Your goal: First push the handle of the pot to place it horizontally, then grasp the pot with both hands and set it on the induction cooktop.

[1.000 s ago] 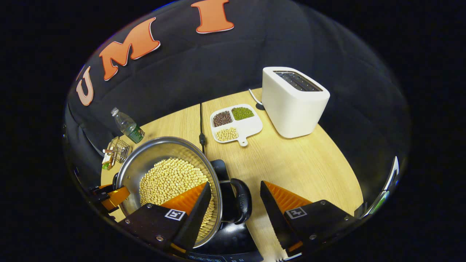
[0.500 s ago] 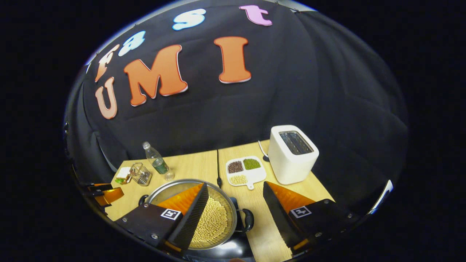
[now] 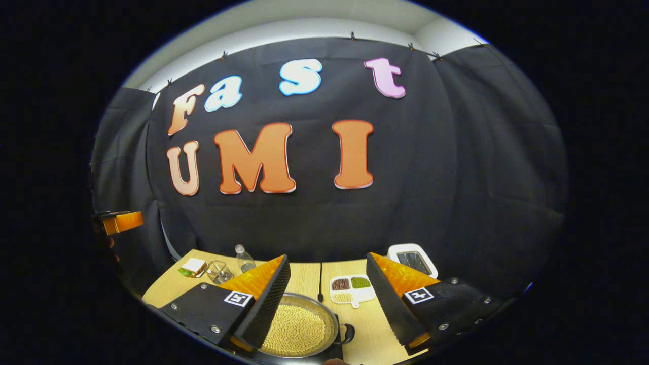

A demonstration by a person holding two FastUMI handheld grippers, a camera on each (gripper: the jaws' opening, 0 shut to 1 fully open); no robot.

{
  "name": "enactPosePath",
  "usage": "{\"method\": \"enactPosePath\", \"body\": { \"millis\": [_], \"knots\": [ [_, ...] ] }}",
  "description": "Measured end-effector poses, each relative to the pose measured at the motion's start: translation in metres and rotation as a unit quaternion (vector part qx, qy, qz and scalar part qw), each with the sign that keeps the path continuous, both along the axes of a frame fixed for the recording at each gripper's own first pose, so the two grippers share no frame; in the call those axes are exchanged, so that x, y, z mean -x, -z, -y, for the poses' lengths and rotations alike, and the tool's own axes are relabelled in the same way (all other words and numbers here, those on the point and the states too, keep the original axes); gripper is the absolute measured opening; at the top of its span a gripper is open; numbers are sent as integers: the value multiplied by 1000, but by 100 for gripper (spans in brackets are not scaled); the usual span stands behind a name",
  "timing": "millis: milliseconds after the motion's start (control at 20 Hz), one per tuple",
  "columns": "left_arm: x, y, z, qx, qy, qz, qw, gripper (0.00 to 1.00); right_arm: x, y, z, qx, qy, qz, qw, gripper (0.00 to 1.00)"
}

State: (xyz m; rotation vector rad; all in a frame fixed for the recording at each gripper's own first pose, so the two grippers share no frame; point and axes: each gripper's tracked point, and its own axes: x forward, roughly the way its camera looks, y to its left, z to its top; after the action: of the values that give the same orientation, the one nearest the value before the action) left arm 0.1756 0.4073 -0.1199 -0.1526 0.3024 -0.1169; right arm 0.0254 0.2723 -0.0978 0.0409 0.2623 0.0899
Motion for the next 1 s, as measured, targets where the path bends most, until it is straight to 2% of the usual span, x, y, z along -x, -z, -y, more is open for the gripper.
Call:
{"method": "enactPosePath", "body": {
  "millis": [150, 400, 450, 500, 750, 1000],
  "knots": [
    [5, -67, -24, -6, -29, 81, 996, 87, 1, -51, 1, 11, -2, 58, 998, 93],
    [11, -153, -61, 0, -60, 164, 985, 87, 10, -116, -6, 21, -14, 141, 990, 93],
    [15, -168, -68, 0, -62, 171, 983, 86, 12, -127, -10, 21, -19, 152, 988, 98],
    [16, -176, -75, 0, -68, 175, 982, 87, 14, -136, -11, 21, -22, 161, 986, 93],
    [36, -202, -108, -37, -96, 194, 976, 86, 30, -186, 0, 17, -14, 202, 979, 93],
    [45, -194, -123, -34, -109, 182, 977, 86, 40, -215, 6, 0, -11, 254, 967, 93]
  ]
}}
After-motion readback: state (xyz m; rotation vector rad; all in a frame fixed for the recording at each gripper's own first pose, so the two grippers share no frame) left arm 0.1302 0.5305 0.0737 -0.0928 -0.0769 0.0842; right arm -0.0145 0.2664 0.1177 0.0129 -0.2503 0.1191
